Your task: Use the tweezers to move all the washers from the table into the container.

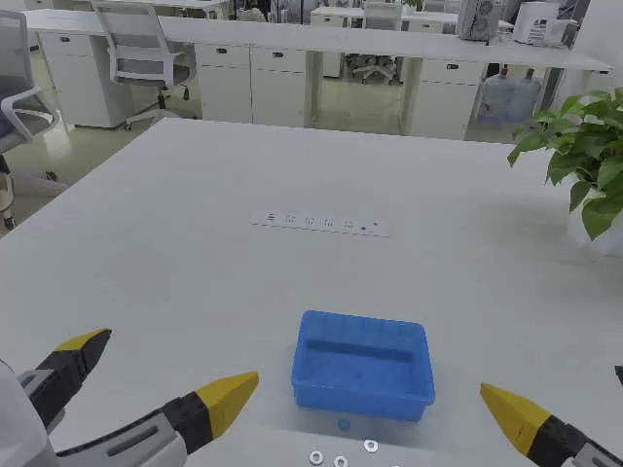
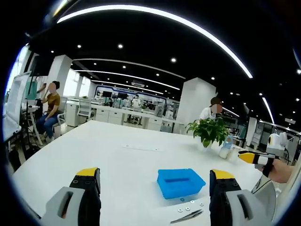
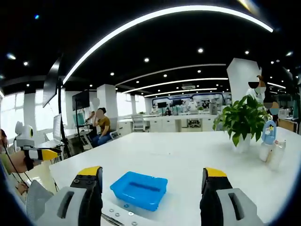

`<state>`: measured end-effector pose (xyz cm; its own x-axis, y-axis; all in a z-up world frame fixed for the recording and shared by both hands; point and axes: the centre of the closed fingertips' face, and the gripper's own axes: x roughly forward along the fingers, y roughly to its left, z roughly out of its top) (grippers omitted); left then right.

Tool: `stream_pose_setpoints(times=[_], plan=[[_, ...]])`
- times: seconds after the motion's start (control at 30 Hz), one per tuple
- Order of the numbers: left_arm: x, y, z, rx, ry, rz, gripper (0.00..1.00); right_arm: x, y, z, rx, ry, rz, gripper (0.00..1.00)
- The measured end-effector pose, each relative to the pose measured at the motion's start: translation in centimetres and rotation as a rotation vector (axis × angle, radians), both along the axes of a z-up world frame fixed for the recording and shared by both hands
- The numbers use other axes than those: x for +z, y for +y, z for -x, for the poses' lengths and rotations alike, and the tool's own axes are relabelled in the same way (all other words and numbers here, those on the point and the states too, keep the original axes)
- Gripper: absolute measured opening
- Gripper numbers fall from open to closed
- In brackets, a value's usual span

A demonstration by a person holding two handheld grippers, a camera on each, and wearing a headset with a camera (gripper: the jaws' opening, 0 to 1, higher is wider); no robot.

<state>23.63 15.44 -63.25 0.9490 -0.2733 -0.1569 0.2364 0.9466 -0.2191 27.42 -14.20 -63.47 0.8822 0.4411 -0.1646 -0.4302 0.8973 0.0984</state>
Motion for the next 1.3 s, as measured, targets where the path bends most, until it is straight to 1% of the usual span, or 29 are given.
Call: stream_pose_setpoints(times=[0.07,0.2,0.4,0.53,0.93,1.3], plan=[[0.05,0.26,0.0,0.007,-0.004,0.001,0.99,-0.03,0.14,-0.06,0.005,0.001,-0.002,0.83],[0.03,0.48,0.0,0.015,-0.002,0.005,0.99,-0.17,0.27,-0.12,0.011,0.006,0.001,0.83],[0.03,0.07,0.0,0.003,-0.001,0.001,0.99,-0.41,0.14,-0.1,0.008,0.014,-0.009,0.82],[0.0,-0.11,-0.04,-0.002,0.001,0.002,0.99,-0.46,-0.05,-0.1,0.003,0.014,-0.003,0.82],[-0.25,-0.09,-0.12,-0.006,0.011,-0.002,0.99,-0.87,-0.11,-0.14,-0.002,0.028,-0.008,0.81],[-0.46,-0.18,-0.37,-0.011,0.016,0.002,0.99,-0.87,-0.16,-0.42,-0.004,0.028,-0.006,0.81]])
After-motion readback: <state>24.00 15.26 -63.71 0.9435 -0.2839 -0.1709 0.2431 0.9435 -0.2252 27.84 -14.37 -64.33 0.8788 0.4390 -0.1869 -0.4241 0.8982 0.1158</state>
